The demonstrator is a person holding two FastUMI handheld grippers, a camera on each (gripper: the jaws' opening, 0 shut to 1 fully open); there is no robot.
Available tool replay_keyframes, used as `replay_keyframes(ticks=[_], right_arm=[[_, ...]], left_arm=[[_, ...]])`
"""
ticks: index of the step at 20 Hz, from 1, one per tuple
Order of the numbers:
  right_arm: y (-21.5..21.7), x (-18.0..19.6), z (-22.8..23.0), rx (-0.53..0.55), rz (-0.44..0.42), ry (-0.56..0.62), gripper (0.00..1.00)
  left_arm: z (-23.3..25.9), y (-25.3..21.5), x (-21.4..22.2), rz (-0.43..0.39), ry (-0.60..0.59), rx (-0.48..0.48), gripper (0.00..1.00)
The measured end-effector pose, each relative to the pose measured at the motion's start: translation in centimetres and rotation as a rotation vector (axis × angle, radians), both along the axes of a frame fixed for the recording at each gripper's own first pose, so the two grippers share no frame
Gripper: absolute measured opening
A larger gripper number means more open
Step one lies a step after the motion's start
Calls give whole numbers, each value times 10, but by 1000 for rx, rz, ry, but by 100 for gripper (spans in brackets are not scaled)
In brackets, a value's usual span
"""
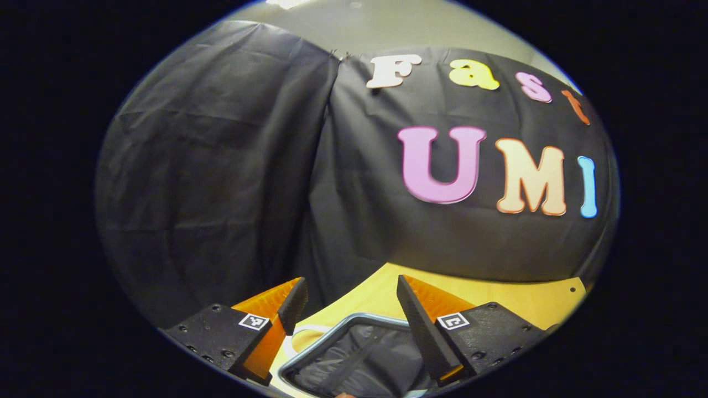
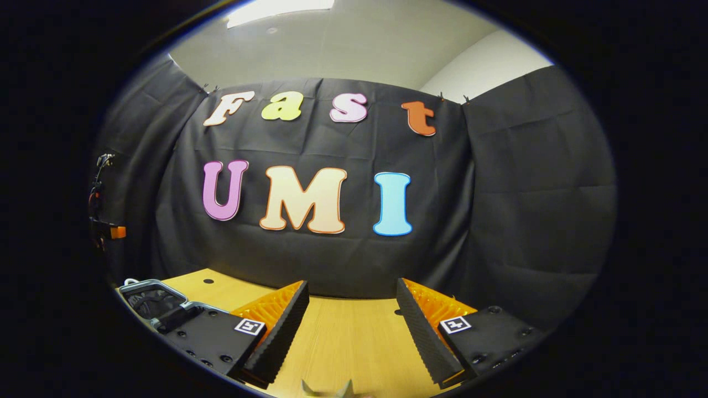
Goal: First open the suitcase, pack the skin care products into it, and then close the suitcase.
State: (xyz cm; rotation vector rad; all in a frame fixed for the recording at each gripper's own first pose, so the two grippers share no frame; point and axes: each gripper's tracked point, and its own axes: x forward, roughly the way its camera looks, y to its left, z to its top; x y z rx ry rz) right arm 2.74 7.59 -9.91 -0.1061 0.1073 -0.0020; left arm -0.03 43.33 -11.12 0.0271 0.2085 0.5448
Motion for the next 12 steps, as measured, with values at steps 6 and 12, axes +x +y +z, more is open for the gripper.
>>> replay_keyframes(ticks=[6,12], right_arm=[[-35,-7,5,25,40,-16,99],[-65,-7,2,60,57,2,99]], left_arm=[[9,-129,20,-152,1,-21,95],[-6,-222,4,-281,67,6,94]])
